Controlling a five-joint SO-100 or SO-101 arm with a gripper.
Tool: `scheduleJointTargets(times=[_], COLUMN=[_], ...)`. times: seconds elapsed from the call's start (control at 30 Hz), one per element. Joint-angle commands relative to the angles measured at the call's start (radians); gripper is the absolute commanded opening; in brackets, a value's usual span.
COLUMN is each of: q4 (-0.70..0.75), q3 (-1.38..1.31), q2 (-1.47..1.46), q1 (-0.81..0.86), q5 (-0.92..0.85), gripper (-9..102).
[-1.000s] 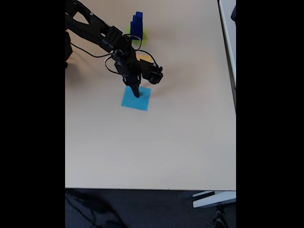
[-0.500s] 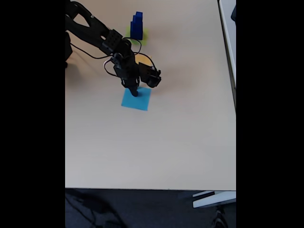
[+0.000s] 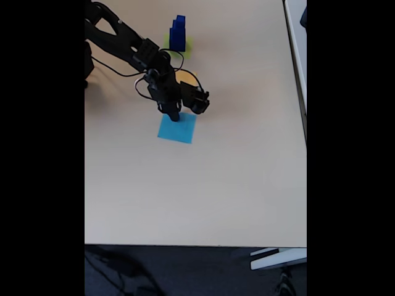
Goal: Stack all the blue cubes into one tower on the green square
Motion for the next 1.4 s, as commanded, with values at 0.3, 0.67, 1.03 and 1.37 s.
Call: scheduleJointTargets(times=[0.3,0.67,1.03,1.37], q4=[0.468,0.704,0.703,0.667], q3=[-0.383,-0.456,-0.456,-0.446], q2=[0.195,0.377,0.456,0.436], q1=[-0.094,-0.376,-0.549,-0.626], q5=[0.115,0.471,0.635,0.684], gripper=[0,0,0,0])
